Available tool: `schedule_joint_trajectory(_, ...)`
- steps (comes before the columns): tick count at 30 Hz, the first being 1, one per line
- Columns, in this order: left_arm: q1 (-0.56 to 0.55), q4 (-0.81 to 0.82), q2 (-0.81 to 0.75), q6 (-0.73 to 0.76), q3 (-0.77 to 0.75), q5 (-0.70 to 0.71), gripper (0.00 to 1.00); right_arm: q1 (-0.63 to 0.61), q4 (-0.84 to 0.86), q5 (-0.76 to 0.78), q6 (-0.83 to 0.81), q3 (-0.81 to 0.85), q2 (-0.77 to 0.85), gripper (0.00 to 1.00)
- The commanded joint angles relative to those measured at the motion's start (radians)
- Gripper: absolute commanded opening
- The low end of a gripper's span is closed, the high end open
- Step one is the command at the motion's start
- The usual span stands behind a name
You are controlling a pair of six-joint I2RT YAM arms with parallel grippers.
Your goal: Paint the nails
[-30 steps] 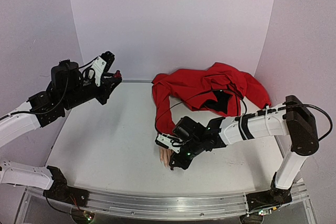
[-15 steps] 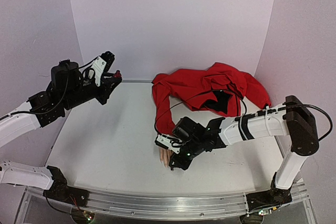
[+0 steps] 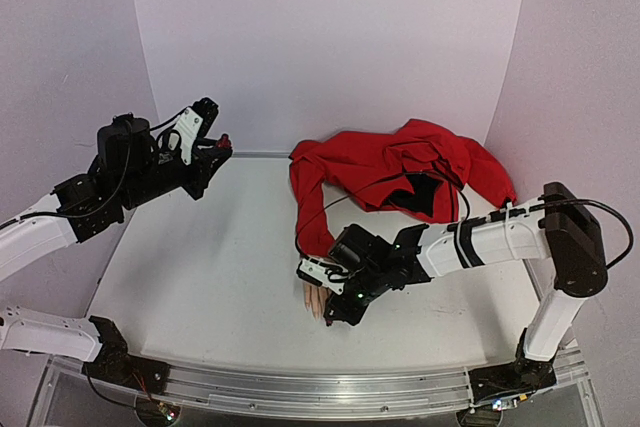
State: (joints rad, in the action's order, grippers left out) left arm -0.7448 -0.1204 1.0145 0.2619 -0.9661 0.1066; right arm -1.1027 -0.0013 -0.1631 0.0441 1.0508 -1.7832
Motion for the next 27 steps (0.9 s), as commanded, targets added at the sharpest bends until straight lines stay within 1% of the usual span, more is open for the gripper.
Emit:
schedule_joint_trajectory(1, 0.005, 0.071, -0.023, 0.002, -0.002, -0.012, 0.00, -0.006, -0.039, 0.015, -0.014, -0.009, 0.037, 0.00)
schedule_joint_trajectory(15, 0.007, 0.071, -0.025, 0.005, 0.000, -0.012, 0.00, -0.007, -0.027, 0.025, -0.020, -0.025, 0.074, 0.00)
schedule_joint_trajectory(21, 0.007, 0.071, -0.028, 0.005, 0.001, -0.010, 0.00, -0.006, -0.014, -0.004, -0.029, -0.044, 0.115, 0.00)
schedule_joint_trajectory(24, 0.007, 0.072, -0.029, 0.005, 0.000, -0.009, 0.00, -0.007, 0.025, -0.009, -0.030, -0.064, 0.147, 0.00)
schedule_joint_trajectory(27, 0.007, 0.071, -0.030, 0.007, 0.001, -0.008, 0.00, -0.008, 0.041, -0.018, -0.027, -0.057, 0.129, 0.00)
